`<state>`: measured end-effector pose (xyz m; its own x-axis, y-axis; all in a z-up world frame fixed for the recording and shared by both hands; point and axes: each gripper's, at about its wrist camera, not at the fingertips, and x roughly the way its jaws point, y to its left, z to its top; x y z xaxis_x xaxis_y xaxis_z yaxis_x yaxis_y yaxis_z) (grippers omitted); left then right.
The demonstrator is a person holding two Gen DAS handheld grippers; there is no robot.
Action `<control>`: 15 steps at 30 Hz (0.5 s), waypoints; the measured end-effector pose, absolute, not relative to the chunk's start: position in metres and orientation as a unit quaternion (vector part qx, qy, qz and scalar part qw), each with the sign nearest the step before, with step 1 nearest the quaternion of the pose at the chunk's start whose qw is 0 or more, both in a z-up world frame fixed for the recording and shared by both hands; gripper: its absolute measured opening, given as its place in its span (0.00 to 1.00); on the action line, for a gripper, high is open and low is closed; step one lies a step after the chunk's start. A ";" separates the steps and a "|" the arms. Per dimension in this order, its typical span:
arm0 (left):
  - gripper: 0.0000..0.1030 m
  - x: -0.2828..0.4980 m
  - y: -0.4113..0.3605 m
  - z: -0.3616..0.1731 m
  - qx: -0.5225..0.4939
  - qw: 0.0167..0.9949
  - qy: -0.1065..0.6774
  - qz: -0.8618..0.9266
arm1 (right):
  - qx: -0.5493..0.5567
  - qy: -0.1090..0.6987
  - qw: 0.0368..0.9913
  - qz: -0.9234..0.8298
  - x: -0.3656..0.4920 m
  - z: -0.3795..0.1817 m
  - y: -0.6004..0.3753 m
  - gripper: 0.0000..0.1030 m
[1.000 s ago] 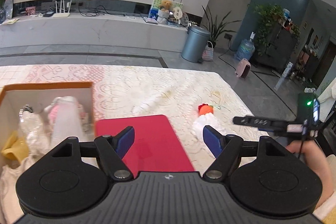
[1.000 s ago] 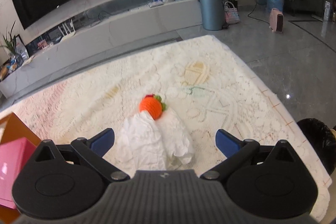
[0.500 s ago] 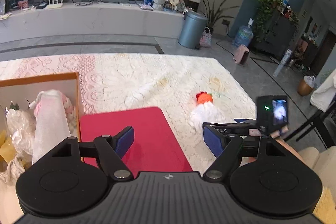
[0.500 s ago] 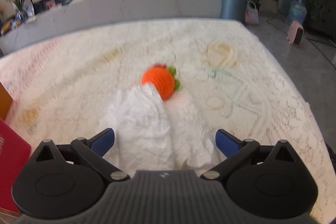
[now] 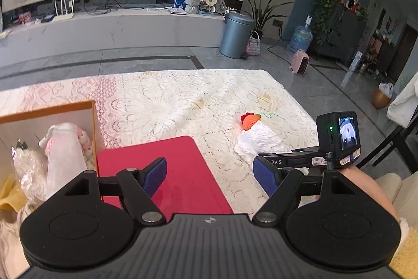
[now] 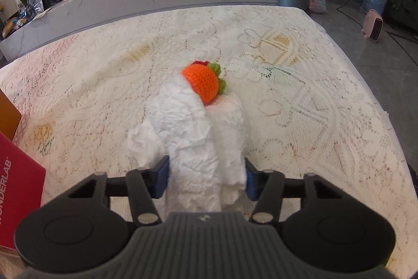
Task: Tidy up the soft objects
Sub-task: 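Grasp the crumpled white tissue with the right gripper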
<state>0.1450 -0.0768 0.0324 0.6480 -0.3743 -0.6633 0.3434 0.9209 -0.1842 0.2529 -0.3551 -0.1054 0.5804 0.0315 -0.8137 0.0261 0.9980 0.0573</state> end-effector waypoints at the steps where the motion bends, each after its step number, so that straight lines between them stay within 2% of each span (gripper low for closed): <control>1: 0.86 0.145 -0.080 0.033 -0.017 0.908 0.369 -0.197 | 0.027 0.458 0.888 0.004 0.252 -0.105 -0.354 0.47; 5: 0.86 0.145 -0.092 0.037 -0.015 0.909 0.367 -0.199 | 0.010 0.459 0.888 0.009 0.246 -0.100 -0.349 0.35; 15: 0.86 0.137 -0.118 0.037 0.017 0.908 0.376 -0.181 | 0.000 0.486 0.873 0.030 0.228 -0.092 -0.348 0.30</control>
